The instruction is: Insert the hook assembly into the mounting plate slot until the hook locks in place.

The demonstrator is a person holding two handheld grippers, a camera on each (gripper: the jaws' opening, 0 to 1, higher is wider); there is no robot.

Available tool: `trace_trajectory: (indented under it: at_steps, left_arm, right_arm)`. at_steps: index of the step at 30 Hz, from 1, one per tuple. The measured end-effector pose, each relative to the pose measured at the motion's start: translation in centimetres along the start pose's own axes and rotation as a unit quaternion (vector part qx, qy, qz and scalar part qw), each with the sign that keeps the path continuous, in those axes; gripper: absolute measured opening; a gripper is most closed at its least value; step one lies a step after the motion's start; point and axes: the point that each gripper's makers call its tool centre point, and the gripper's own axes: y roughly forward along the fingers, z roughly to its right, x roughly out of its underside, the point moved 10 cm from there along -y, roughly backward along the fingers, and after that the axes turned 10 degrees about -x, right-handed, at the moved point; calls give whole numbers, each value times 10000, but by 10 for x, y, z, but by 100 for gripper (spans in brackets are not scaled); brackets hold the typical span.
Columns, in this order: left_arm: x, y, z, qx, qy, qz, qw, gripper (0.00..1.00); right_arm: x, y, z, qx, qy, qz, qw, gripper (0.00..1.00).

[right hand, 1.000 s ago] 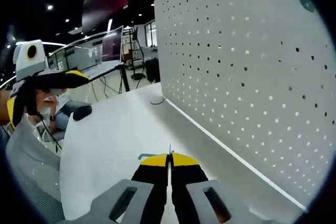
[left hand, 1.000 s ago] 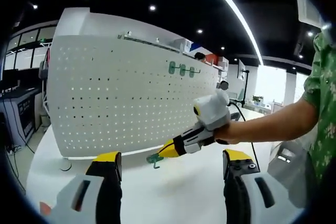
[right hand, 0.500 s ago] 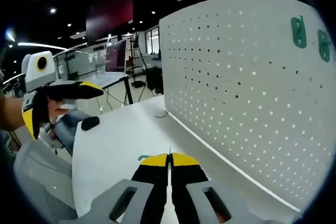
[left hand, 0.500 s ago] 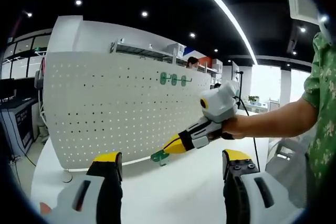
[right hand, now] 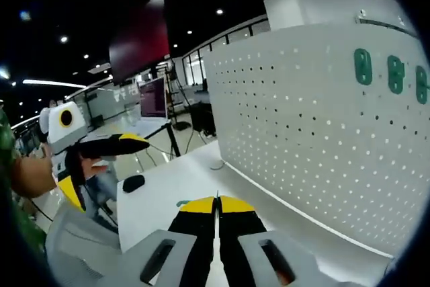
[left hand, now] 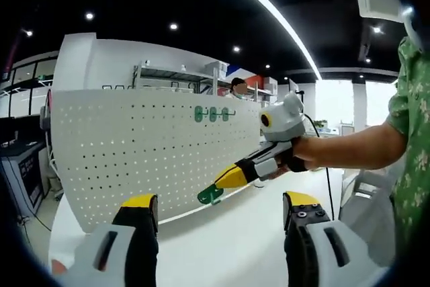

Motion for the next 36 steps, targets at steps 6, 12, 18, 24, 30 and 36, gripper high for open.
trace_trajectory:
  at_steps: [6, 12, 18, 24, 30, 36]
  left_arm:
    - [-7, -2, 2, 43, 127, 66, 9999, 77]
    - [-15, -4, 4, 80, 236, 166, 9996, 75]
    - [-23, -7, 6, 108, 364, 257, 9990, 74]
    - [-30, -10, 9, 205, 510, 318, 9980, 69]
    - [-33, -11, 13, 332, 703, 331, 9964, 61]
    - [-35, -11, 14, 400, 878, 352, 9947, 53]
  right_arm:
    - [-11, -10, -9, -188, 222, 197, 9994, 0]
    - [-22, -18, -17, -447, 569, 399, 9966, 0]
    - [-33, -26, -27, -754, 855, 559, 9919, 0]
    - [-43, -32, -34, -1059, 1070, 603, 9868, 0]
    - [-44, -35, -38, -1276, 1308, 599, 9813, 0]
    - [-43, -34, -41, -1427, 1413, 483, 9784, 0]
